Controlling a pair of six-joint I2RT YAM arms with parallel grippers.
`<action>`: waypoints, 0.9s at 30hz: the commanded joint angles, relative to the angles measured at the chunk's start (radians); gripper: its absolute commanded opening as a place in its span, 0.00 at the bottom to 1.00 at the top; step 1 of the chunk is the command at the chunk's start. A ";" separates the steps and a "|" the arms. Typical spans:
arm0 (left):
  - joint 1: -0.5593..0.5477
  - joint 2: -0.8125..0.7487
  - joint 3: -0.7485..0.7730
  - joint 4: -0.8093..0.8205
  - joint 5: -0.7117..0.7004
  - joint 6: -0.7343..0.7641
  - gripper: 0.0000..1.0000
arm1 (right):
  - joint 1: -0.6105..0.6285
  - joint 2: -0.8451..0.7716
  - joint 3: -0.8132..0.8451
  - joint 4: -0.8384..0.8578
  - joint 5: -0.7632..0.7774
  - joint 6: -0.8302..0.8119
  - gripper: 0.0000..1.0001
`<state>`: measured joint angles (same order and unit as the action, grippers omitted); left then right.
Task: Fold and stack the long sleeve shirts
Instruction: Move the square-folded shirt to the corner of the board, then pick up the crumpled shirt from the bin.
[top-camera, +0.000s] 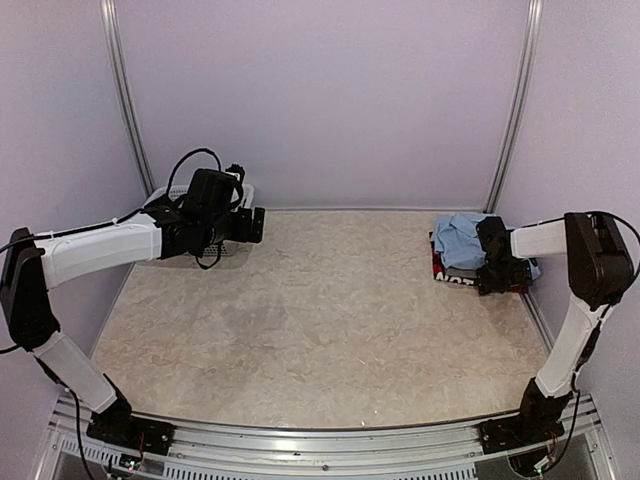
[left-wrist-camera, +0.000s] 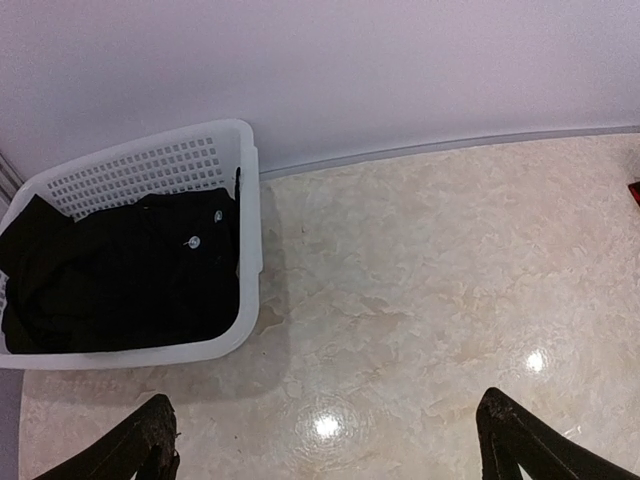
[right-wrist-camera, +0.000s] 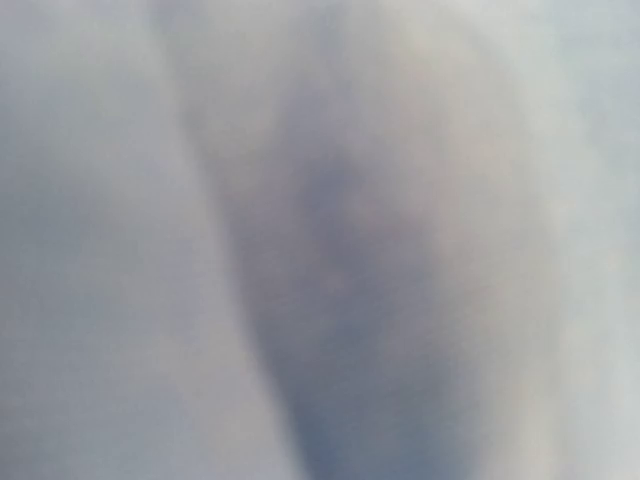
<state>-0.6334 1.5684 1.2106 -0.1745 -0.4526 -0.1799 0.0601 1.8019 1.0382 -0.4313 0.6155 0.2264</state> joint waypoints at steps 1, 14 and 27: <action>0.009 0.013 -0.012 -0.013 -0.013 -0.007 0.99 | -0.022 0.067 0.084 0.000 0.092 -0.015 0.99; 0.065 0.025 -0.010 -0.029 0.036 -0.053 0.99 | 0.100 -0.196 -0.059 -0.006 -0.069 0.027 1.00; 0.213 0.159 0.109 -0.104 0.173 -0.094 0.96 | 0.495 -0.347 -0.027 0.000 -0.231 0.100 0.99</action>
<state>-0.4377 1.6615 1.2541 -0.2401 -0.3096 -0.2687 0.4843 1.4776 0.9848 -0.4610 0.4515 0.3016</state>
